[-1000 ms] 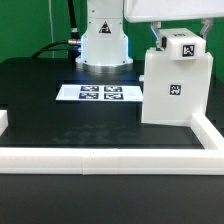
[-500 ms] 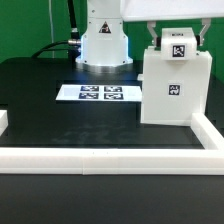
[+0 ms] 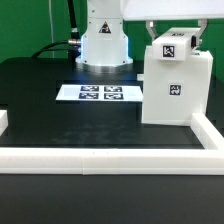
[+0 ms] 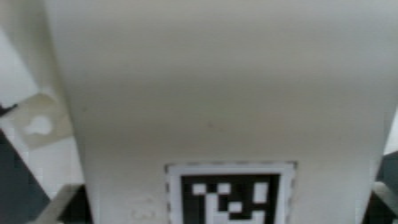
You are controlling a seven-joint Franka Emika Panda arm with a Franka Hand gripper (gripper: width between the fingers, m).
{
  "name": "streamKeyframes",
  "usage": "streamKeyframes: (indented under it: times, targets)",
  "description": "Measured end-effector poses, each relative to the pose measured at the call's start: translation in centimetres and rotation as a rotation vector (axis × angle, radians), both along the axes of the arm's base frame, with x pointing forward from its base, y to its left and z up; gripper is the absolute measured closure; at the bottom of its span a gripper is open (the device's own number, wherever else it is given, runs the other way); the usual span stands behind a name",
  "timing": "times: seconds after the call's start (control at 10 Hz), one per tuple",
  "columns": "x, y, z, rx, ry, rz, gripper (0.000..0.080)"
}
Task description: Assemble cabinet
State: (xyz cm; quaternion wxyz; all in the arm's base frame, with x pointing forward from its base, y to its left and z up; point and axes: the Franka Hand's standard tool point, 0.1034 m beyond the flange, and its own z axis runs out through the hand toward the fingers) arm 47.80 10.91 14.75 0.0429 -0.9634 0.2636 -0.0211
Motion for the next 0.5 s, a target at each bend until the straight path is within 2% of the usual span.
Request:
streamKeyframes:
  times: [0.5]
  targets:
    - [-0.12, 0.03, -0.09, 0.017, 0.023, -0.284, 0.0236]
